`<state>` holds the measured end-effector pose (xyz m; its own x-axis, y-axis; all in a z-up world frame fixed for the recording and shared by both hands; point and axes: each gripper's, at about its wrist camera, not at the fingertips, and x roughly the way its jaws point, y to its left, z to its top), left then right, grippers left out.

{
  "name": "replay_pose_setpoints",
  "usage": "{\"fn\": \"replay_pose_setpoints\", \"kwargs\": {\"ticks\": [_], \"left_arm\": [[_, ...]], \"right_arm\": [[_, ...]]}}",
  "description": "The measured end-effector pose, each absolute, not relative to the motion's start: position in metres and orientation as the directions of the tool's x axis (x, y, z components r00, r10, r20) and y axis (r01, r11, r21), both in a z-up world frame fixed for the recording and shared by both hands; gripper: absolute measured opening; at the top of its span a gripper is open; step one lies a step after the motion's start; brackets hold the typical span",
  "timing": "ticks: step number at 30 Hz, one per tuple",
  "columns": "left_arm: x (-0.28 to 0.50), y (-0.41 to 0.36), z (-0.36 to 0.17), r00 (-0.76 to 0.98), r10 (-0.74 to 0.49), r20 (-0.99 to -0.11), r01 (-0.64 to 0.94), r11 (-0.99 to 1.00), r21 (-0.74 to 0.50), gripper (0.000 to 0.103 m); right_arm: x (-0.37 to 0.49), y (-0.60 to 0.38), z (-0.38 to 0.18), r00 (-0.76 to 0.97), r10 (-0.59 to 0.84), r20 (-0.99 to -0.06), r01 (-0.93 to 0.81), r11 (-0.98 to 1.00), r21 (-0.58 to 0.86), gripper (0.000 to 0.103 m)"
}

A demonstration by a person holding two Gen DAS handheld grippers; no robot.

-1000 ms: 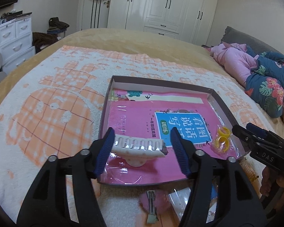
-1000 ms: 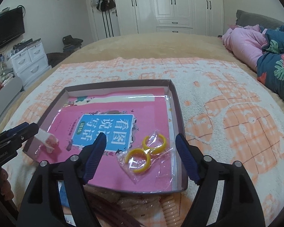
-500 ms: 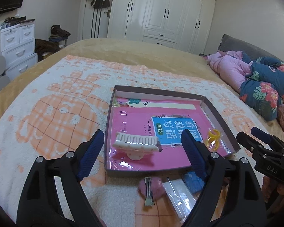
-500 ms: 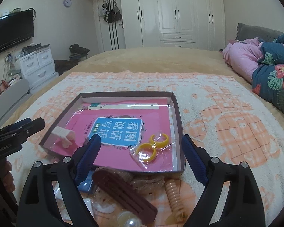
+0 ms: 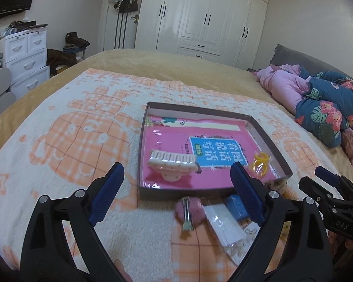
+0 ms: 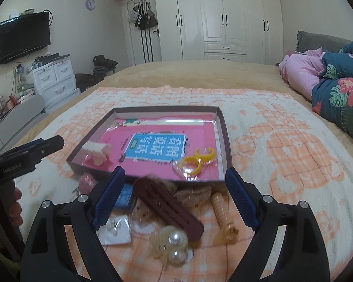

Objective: Organize jewelry
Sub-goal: 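Withdraw both tools from the box toward the remaining jewelry, then grasp the pink pom-pom clip with the left tool while the right tool grasps the pearl clip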

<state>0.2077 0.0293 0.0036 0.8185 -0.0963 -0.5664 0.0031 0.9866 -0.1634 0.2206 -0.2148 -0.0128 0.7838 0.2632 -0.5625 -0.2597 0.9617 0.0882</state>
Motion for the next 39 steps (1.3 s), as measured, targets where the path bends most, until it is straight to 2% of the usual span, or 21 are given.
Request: {"fn": "replay_pose_setpoints", "kwargs": {"ticks": [25,34,39], "left_arm": [[0.189,0.023,-0.032,0.752,-0.08,-0.654,0.005,0.993,-0.116,0.083],[0.202,0.026,-0.05,0.717,-0.115,-0.688,0.001,0.986,-0.164,0.083],[0.21,0.024,-0.056,0.703,-0.158,-0.694,0.015,0.978,-0.208,0.076]], "right_arm": [[0.18,-0.219,-0.053,0.713,0.248,-0.656,-0.256,0.963,0.086,0.083],[0.191,-0.215,-0.073,0.657,0.269,-0.704,-0.269,0.956,0.115,0.063],[0.197,-0.213,-0.082,0.63,0.273,-0.727,-0.268,0.955,0.127,0.041]]}}
